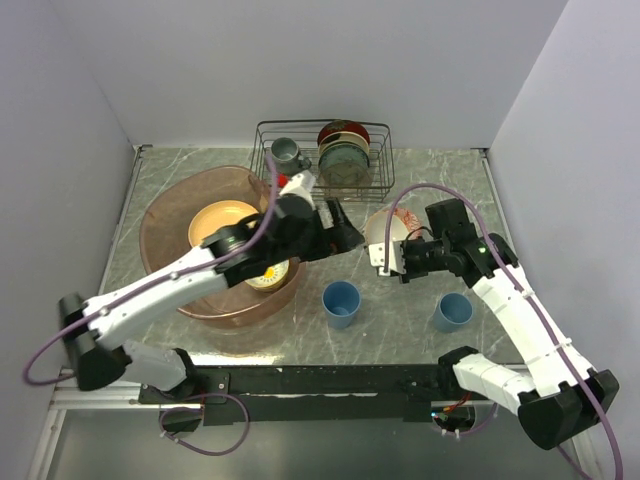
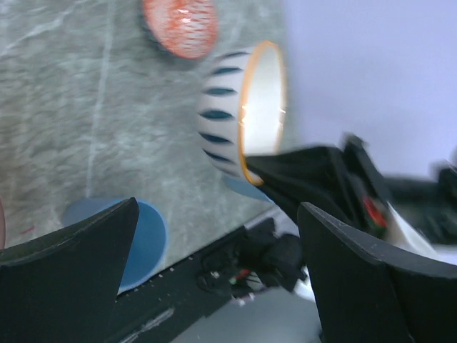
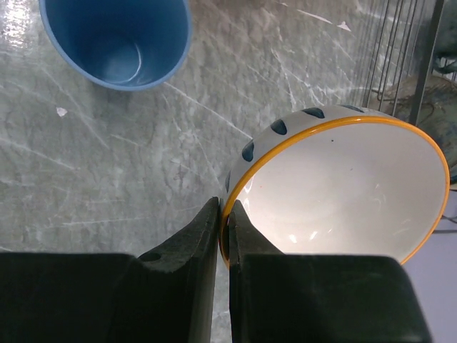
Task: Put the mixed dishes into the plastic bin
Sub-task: Pick up the bowl from the center of the board.
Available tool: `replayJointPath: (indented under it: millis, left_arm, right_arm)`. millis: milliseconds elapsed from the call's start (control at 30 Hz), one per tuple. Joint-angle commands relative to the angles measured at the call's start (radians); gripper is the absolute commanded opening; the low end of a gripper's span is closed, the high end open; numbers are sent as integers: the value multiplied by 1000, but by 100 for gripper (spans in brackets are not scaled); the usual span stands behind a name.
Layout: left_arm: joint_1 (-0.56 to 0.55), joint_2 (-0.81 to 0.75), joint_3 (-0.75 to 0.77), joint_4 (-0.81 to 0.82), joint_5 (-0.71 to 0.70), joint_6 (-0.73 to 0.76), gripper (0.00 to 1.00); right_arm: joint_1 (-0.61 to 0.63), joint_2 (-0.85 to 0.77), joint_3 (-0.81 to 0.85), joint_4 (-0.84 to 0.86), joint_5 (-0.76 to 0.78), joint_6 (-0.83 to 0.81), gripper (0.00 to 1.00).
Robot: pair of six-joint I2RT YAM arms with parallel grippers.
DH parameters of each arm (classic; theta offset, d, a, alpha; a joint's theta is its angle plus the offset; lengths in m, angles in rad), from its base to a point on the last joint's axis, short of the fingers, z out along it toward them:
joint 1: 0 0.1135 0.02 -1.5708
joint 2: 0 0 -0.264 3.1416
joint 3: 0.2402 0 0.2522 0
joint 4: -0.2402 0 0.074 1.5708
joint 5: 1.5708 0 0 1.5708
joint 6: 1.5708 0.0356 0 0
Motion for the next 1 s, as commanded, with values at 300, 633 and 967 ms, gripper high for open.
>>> replayJointPath:
  millis: [300,633,967]
  left_arm:
    - [-97,320,374,-342,-320,-113,95]
    - [-98,399,423,-391,-352,-94,63]
    - [-98,416,429,-380,-323,-44,25]
  right_arm:
    - [51,-49,-20,42,2,-49,0]
    - [66,-55,-13,41,-21,-23,0]
    - [88,-58,14,39,-27,4,0]
